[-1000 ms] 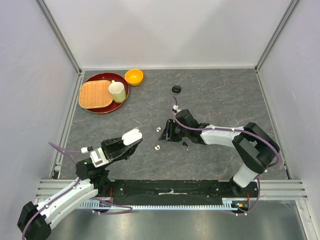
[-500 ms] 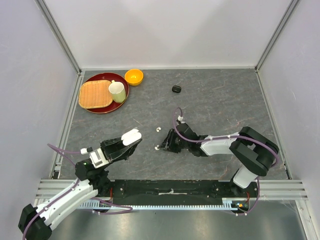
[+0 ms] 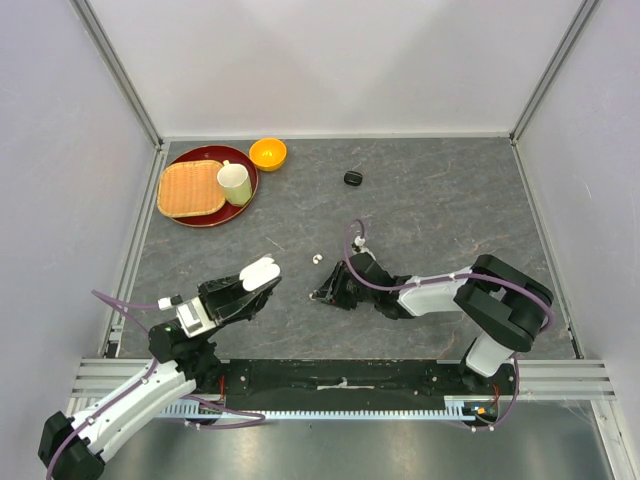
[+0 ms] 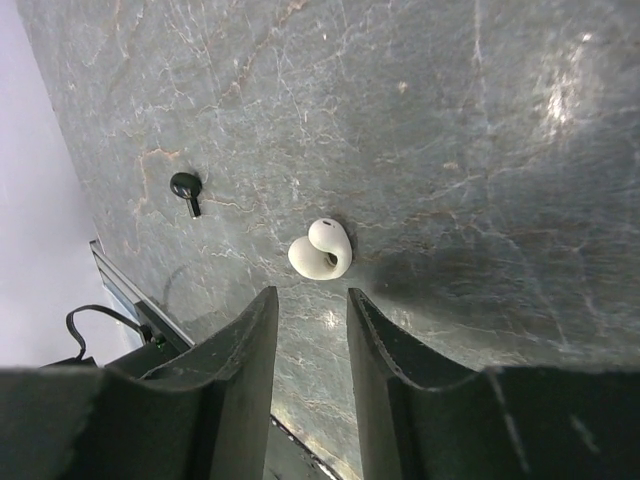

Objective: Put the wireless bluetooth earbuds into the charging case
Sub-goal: Pick up the earbud from the center of the board.

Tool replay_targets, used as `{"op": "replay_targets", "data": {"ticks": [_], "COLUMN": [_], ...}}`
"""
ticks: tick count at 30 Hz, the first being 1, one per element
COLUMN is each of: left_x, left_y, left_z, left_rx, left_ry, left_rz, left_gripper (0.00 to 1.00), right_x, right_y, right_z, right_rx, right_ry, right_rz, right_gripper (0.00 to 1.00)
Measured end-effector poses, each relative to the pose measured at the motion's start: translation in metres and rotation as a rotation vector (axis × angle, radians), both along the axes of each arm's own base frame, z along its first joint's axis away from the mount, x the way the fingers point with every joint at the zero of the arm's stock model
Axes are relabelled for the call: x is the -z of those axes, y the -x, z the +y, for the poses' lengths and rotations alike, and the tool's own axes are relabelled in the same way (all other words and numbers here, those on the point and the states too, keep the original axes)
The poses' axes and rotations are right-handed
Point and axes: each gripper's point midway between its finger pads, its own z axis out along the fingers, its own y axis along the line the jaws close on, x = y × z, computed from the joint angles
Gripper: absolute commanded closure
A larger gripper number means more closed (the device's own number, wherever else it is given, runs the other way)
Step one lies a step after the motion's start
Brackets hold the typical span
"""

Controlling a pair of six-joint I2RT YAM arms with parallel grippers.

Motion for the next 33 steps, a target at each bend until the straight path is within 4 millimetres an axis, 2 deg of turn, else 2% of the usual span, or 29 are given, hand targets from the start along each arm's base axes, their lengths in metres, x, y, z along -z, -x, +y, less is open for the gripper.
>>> {"op": "replay_targets", "data": {"ticks": [7,33], "left_x": [0.0000,-0.0006], "left_y": [0.0006,-0.0017], "left_z": [0.0015,0.0047], "left_rx": [-0.004,-0.031], "left_ry": [0.001,0.005], "left_rz": [0.000,-0.002], "left_gripper": [0.98,0.98], "right_x": [0.0053,0.0106], "right_y": [0.0063,-0.0017], "right_z": [0.0059,0.0105], "right_rx": [0.015,0.088], "right_ry": [0.002,-0.018], "right_rz": [0.012,0.017], "right_gripper": [0.62,0.68]}}
